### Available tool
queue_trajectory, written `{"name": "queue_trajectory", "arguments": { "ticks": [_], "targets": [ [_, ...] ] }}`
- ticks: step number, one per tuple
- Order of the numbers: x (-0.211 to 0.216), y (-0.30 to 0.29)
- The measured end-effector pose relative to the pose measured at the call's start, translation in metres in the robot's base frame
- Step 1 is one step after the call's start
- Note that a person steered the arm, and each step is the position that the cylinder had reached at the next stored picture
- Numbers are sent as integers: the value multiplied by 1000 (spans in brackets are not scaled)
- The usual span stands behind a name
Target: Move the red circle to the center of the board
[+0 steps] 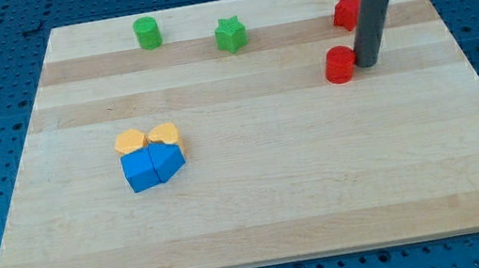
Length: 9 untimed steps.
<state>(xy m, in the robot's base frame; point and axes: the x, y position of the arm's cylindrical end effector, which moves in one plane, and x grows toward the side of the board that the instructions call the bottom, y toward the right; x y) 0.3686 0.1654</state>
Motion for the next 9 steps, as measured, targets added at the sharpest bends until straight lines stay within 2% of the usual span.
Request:
{"name": "queue_trajectory", "arguments": {
  "ticks": [2,3,4,5,8,9],
  "targets": [
    [-17,-42],
    [-34,12],
    [-32,52],
    [-2,47],
    [10,-94],
    [27,-83]
  ]
}}
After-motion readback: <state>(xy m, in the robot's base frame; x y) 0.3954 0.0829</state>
